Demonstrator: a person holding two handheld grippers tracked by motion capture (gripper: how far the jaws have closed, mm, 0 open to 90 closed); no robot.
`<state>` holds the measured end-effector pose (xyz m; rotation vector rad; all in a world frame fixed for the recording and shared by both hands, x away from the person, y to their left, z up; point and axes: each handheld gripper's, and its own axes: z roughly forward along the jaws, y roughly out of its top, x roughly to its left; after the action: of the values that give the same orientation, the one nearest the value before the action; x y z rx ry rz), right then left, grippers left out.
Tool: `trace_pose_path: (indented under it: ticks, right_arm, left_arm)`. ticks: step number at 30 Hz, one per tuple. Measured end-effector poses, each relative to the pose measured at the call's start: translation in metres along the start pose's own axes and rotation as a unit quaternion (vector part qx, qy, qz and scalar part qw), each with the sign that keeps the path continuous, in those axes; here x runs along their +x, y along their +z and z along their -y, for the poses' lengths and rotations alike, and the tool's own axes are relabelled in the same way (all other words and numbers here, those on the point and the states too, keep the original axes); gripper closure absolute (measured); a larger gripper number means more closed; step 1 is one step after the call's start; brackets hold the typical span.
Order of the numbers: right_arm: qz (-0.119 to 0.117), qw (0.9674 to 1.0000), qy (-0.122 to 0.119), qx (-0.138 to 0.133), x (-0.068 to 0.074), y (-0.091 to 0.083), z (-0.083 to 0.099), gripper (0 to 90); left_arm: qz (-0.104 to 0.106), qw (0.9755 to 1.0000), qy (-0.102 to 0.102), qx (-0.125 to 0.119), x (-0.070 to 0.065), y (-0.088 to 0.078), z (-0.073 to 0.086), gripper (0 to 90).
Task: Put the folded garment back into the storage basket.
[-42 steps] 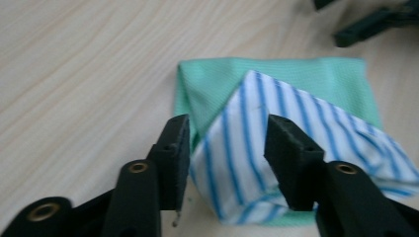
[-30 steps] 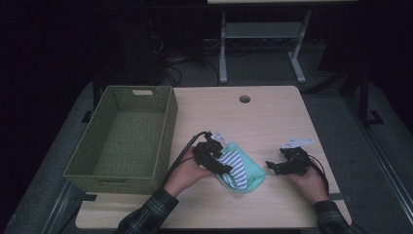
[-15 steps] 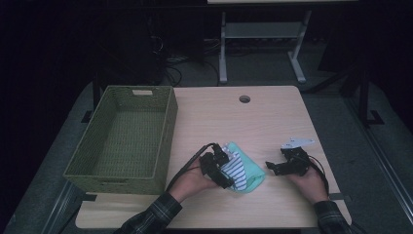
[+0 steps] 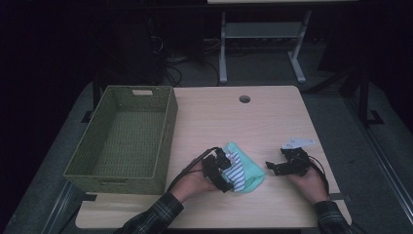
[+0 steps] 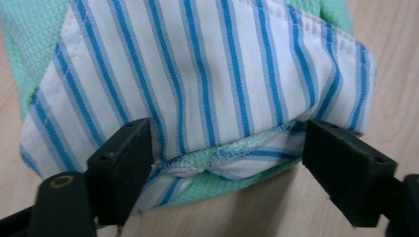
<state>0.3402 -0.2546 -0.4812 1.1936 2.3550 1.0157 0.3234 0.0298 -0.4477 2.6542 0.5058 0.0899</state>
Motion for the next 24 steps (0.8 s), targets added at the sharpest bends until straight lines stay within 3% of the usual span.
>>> trace_pose_path:
  ticks: [1, 6, 12, 17, 20, 24]
  right_arm:
    - [0.0, 1.0, -0.001, -0.001, 0.0, 0.0, 0.0, 13.8]
    - [0.001, 1.0, -0.003, -0.006, 0.0, 0.001, 0.001, 13.7]
    - [-0.001, 1.0, -0.002, -0.008, 0.0, 0.001, 0.001, 13.6]
    - [-0.001, 1.0, -0.002, -0.009, 0.0, 0.001, 0.001, 13.6]
    - [-0.001, 1.0, -0.002, -0.009, 0.0, 0.001, 0.001, 13.6]
    - [-0.001, 1.0, -0.002, -0.009, 0.0, 0.001, 0.001, 13.6]
  left_arm:
    - [-0.011, 0.9999, 0.007, 0.001, -0.001, 0.0, 0.0, 23.1]
    - [-0.023, 0.9997, 0.008, -0.001, -0.001, 0.0, 0.0, 30.4]
    - [-0.033, 0.9994, 0.004, -0.012, 0.005, -0.003, 0.002, 50.0]
    - [-0.042, 0.999, 0.013, -0.011, 0.009, -0.005, 0.003, 63.6]
    - [-0.041, 0.999, 0.017, -0.01, 0.012, -0.005, 0.003, 69.4]
    - [-0.03, 0.9994, 0.008, -0.018, 0.016, -0.006, 0.004, 74.3]
